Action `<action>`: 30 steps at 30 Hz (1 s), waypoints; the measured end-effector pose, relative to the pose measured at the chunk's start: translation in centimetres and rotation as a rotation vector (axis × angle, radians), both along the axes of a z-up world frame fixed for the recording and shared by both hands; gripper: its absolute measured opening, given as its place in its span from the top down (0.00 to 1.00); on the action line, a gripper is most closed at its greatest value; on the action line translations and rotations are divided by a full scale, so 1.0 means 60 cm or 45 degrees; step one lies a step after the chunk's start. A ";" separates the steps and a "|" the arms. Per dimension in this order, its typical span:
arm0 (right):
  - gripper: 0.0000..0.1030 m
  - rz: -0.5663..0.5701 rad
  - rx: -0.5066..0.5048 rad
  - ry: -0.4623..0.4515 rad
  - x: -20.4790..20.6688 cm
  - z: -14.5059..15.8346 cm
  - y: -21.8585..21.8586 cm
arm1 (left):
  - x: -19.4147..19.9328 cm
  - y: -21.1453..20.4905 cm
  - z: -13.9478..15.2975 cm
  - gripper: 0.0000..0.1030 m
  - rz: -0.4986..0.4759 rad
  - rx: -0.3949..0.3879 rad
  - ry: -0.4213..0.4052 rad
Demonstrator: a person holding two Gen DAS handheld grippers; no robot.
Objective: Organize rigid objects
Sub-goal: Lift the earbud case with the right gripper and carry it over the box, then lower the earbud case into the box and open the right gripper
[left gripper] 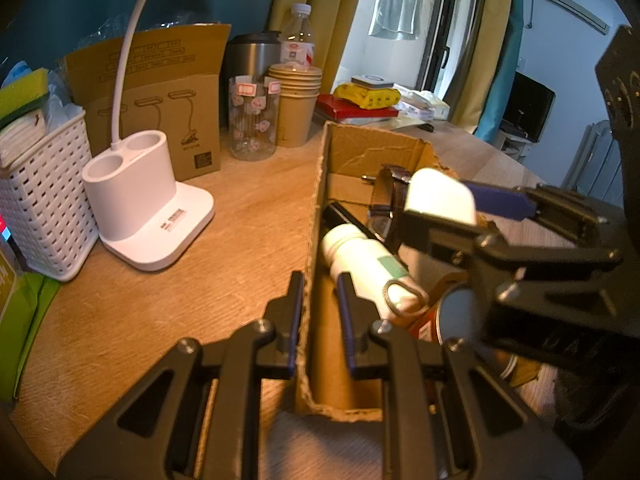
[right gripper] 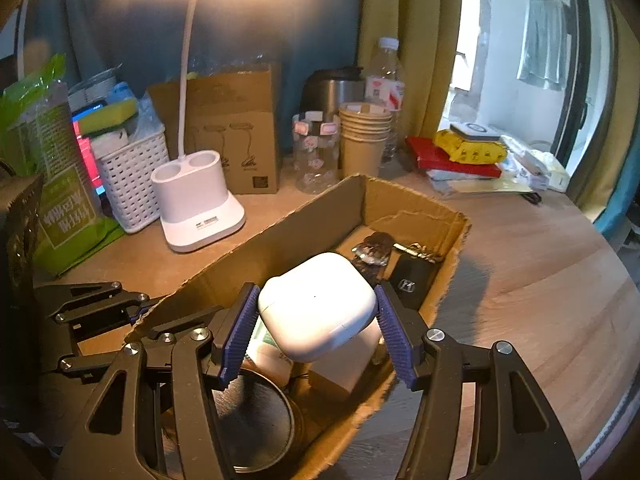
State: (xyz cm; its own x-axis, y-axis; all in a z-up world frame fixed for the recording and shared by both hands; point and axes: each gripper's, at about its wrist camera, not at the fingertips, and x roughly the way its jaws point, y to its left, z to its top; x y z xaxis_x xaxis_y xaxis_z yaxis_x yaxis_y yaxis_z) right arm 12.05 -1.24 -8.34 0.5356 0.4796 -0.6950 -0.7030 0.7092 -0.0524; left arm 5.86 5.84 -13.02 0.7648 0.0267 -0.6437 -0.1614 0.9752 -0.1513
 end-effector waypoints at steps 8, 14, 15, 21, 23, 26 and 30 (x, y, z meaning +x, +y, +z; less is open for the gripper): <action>0.40 0.014 -0.002 0.050 0.005 -0.011 0.007 | 0.000 0.000 0.000 0.83 0.000 0.001 0.000; 0.40 0.008 0.001 0.063 0.007 -0.013 0.006 | 0.000 -0.001 0.000 0.83 0.000 0.001 0.000; 0.40 0.008 0.003 0.069 0.008 -0.014 0.006 | 0.000 0.000 0.000 0.83 0.000 0.000 0.000; 0.40 0.007 0.001 0.067 0.009 -0.015 0.007 | 0.000 -0.001 0.000 0.83 0.000 0.001 0.000; 0.39 0.009 0.000 0.057 0.008 -0.014 0.007 | 0.000 0.000 0.000 0.83 0.000 0.000 0.000; 0.37 0.011 -0.003 0.045 0.007 -0.013 0.008 | 0.000 0.000 0.000 0.83 0.000 0.001 0.001; 0.37 0.010 -0.004 0.044 0.008 -0.013 0.008 | 0.001 -0.001 0.000 0.83 0.000 0.001 0.001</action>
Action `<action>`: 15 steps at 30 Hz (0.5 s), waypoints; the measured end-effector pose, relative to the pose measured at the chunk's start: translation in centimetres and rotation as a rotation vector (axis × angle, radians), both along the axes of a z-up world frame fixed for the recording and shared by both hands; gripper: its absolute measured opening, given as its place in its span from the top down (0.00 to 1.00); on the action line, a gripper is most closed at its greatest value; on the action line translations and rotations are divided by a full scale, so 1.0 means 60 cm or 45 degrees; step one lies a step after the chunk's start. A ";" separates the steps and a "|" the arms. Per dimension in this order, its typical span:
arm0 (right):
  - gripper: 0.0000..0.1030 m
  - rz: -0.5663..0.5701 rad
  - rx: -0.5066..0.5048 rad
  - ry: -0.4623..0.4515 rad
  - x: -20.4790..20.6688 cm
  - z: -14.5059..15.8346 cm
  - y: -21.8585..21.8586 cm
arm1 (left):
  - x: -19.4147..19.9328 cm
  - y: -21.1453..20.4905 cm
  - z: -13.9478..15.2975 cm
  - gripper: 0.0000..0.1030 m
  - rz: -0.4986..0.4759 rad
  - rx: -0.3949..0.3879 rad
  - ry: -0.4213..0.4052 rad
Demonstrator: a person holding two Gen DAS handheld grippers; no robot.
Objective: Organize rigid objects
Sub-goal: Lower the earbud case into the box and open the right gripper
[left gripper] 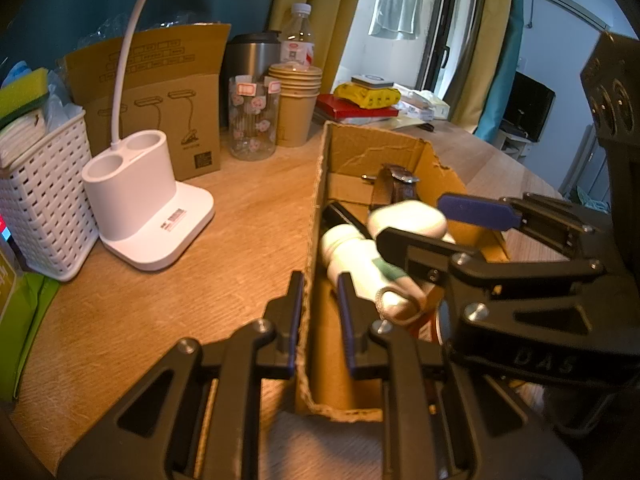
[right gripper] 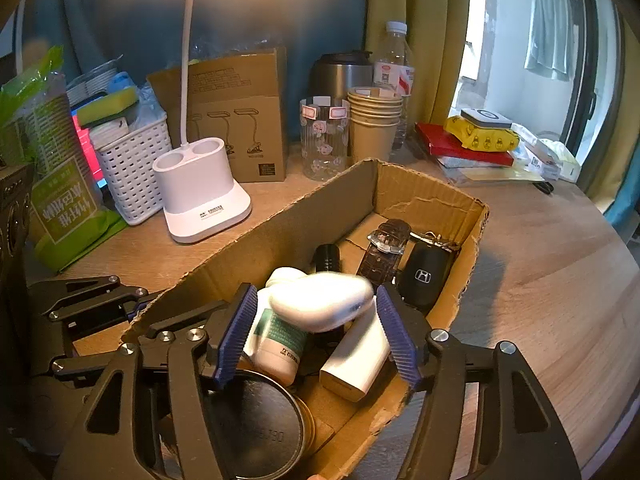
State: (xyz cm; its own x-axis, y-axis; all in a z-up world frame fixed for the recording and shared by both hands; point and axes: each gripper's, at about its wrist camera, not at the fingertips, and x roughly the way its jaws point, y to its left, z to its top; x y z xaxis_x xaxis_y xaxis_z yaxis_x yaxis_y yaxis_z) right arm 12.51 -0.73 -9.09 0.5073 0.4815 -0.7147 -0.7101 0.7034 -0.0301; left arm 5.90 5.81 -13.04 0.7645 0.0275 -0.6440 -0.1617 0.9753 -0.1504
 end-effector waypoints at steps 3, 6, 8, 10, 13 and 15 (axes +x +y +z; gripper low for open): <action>0.37 0.000 -0.001 0.002 0.000 -0.001 0.000 | 0.000 0.000 0.000 0.83 0.000 0.000 0.000; 0.37 -0.005 -0.001 -0.001 0.001 0.001 -0.001 | 0.000 0.000 0.000 0.83 0.000 0.000 0.000; 0.37 -0.008 0.005 -0.006 -0.001 0.004 -0.003 | 0.000 0.000 0.000 0.83 0.000 0.000 0.000; 0.37 -0.013 0.010 -0.015 -0.002 0.009 -0.006 | 0.000 0.000 0.000 0.83 0.000 0.000 0.000; 0.36 -0.019 0.015 -0.027 -0.004 0.018 -0.010 | 0.000 0.000 0.000 0.83 0.000 0.000 0.000; 0.36 -0.023 0.020 -0.036 -0.006 0.024 -0.013 | 0.000 0.000 0.000 0.83 0.000 0.000 0.000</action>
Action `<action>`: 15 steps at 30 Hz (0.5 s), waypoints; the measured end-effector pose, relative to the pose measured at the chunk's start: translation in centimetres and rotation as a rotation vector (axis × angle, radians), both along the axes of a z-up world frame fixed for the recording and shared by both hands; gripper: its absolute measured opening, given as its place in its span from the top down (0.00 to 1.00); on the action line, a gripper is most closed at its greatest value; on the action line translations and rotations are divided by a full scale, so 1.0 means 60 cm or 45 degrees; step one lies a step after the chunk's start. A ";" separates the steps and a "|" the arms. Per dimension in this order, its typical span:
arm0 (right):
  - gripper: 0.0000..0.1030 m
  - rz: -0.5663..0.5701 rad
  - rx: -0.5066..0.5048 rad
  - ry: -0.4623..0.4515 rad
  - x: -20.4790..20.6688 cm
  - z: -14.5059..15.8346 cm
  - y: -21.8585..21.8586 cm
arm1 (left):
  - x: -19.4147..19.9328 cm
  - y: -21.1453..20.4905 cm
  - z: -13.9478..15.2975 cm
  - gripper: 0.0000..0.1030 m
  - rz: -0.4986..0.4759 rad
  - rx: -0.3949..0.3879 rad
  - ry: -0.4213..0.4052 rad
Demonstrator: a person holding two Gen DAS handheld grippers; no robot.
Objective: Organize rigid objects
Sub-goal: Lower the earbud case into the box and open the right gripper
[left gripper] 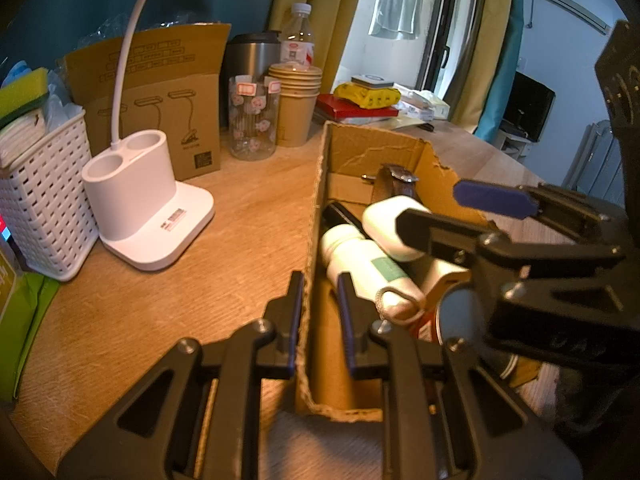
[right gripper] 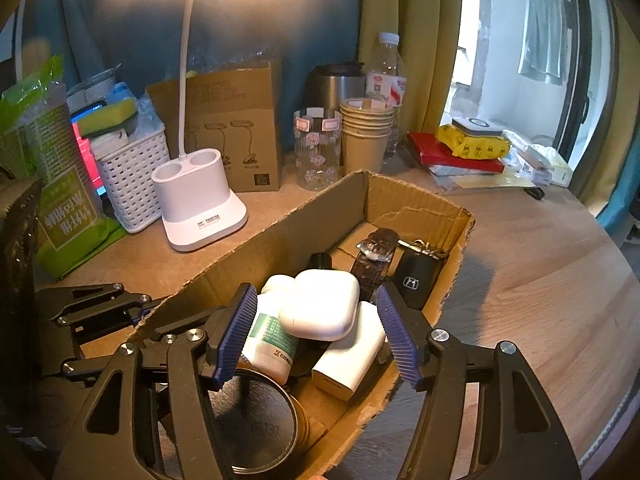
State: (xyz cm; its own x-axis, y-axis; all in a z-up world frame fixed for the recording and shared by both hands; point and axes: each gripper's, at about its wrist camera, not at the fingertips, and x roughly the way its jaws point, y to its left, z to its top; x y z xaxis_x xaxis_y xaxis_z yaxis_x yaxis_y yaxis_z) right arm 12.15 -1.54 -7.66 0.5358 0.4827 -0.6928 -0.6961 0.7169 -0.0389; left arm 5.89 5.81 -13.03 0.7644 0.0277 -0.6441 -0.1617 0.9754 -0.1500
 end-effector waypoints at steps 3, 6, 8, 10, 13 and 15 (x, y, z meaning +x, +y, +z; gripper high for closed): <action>0.36 -0.008 0.003 -0.014 -0.002 0.008 -0.004 | 0.000 -0.001 -0.001 0.83 0.000 0.000 0.000; 0.36 -0.015 0.009 -0.022 -0.002 0.014 -0.008 | 0.000 0.000 0.000 0.83 0.000 0.000 0.000; 0.36 -0.018 0.012 -0.027 -0.002 0.018 -0.010 | 0.000 -0.001 0.000 0.83 0.000 0.000 0.000; 0.36 -0.021 0.013 -0.032 -0.004 0.022 -0.012 | 0.001 -0.001 -0.001 0.83 0.000 0.000 0.000; 0.36 -0.026 0.013 -0.043 -0.007 0.028 -0.015 | 0.000 0.000 0.000 0.83 0.000 0.000 0.000; 0.36 -0.033 0.015 -0.048 -0.007 0.031 -0.019 | 0.000 0.000 0.000 0.83 0.000 0.000 0.000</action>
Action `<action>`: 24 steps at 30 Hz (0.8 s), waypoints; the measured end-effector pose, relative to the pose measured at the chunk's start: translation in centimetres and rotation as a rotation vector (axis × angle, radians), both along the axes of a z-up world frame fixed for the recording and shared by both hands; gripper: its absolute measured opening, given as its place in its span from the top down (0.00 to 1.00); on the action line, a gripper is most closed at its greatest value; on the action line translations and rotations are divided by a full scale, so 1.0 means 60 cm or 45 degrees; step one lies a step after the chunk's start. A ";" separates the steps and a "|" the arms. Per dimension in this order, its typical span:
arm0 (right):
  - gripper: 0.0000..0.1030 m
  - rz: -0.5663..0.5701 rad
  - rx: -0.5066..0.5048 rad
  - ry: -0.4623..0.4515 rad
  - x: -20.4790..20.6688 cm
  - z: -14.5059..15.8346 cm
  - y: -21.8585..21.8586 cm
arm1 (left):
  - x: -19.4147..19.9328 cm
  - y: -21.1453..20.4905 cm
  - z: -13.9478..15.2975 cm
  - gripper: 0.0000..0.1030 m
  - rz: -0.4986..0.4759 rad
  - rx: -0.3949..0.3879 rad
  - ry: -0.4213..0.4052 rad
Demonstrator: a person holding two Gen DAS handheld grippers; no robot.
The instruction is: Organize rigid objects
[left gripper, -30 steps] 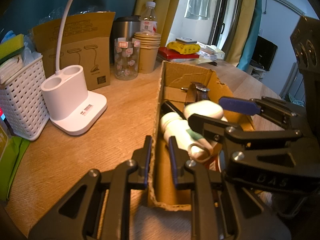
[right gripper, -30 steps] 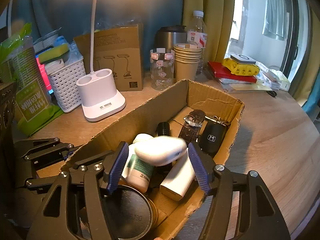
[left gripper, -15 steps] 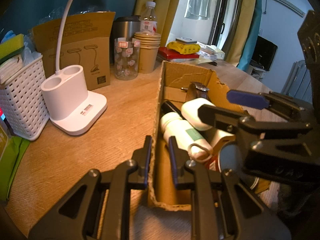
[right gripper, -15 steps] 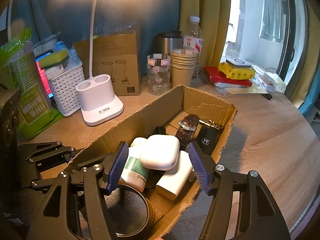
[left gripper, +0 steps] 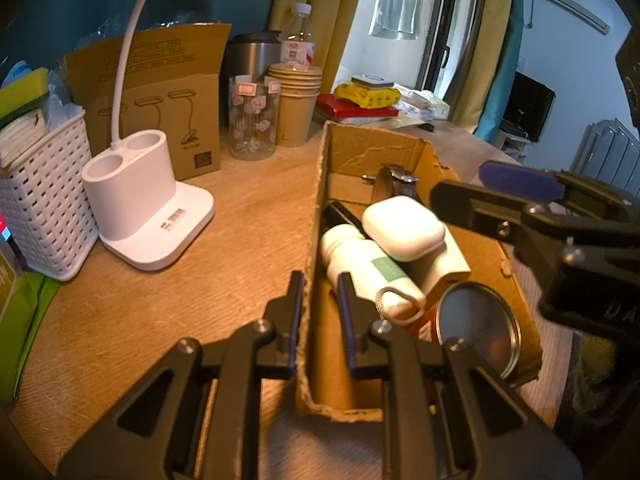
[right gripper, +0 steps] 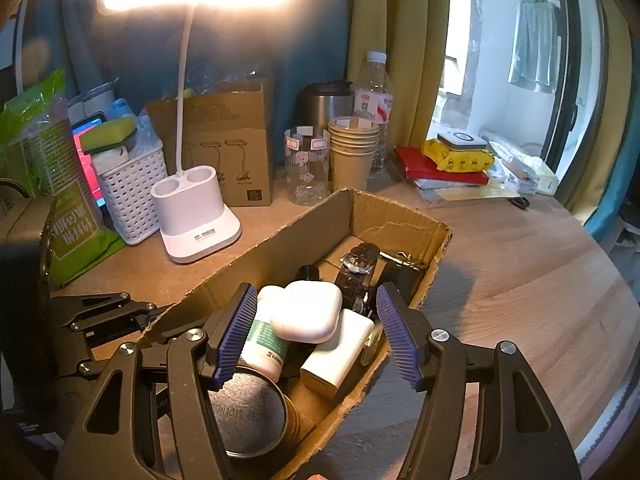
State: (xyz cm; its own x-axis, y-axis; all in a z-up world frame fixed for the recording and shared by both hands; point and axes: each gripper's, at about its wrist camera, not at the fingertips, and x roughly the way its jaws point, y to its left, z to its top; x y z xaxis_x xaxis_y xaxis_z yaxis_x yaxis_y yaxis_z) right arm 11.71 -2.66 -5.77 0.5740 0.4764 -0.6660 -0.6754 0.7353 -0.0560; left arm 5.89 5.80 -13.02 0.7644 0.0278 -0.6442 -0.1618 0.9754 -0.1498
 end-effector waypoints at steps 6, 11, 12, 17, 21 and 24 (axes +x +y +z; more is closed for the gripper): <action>0.36 -0.040 0.016 -0.021 -0.001 0.017 -0.019 | 0.001 0.000 -0.001 0.83 0.000 0.000 0.000; 0.36 -0.071 0.030 -0.050 -0.005 0.036 -0.035 | 0.001 0.000 0.000 0.82 0.003 0.004 -0.001; 0.36 -0.077 0.032 -0.055 -0.006 0.039 -0.038 | 0.001 0.001 0.000 0.81 0.004 0.006 -0.001; 0.36 -0.110 0.049 -0.077 -0.012 0.053 -0.055 | -0.009 0.009 0.012 0.61 0.057 0.020 -0.061; 0.36 -0.154 0.069 -0.101 -0.017 0.069 -0.075 | -0.024 0.010 0.034 0.35 0.059 -0.005 -0.142; 0.36 -0.197 0.094 -0.129 -0.023 0.088 -0.097 | -0.037 0.003 0.057 0.31 0.046 0.029 -0.211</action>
State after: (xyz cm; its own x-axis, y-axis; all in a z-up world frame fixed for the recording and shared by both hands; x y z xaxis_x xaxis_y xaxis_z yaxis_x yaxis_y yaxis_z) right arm 10.33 -8.45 -0.49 0.7066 0.4226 -0.5676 -0.5477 0.8345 -0.0605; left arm 3.67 5.96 -9.63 0.8584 0.0705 -0.5081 -0.1720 0.9727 -0.1556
